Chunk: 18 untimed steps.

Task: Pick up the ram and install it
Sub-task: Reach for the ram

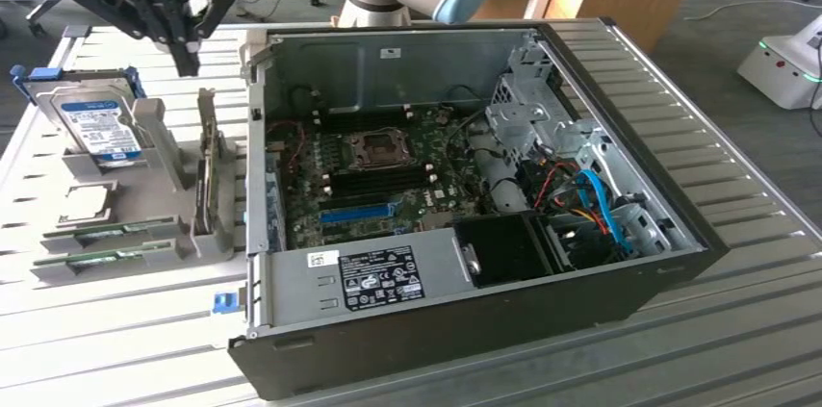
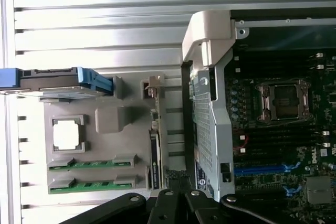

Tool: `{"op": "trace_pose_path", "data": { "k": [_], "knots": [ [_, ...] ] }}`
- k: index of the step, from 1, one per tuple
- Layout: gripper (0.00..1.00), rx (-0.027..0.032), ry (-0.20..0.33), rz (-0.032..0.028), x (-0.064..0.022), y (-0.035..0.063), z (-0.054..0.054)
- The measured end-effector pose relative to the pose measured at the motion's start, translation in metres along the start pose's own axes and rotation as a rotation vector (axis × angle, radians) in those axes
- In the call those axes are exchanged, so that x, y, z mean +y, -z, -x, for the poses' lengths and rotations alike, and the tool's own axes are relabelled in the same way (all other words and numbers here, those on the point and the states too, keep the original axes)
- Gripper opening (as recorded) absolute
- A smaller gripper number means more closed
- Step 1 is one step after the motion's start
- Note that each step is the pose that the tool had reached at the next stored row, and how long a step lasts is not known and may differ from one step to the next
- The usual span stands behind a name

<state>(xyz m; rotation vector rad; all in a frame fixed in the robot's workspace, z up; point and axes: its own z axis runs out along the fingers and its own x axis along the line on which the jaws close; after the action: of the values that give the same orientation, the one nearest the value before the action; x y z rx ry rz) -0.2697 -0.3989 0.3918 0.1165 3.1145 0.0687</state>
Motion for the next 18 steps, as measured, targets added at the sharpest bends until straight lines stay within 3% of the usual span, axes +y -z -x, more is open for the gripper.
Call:
{"op": "trace_pose_path", "data": {
  "k": [18],
  "knots": [
    [0.11, 0.0014, 0.000, -0.0001, -0.0033, -0.0002, -0.043]
  ]
}}
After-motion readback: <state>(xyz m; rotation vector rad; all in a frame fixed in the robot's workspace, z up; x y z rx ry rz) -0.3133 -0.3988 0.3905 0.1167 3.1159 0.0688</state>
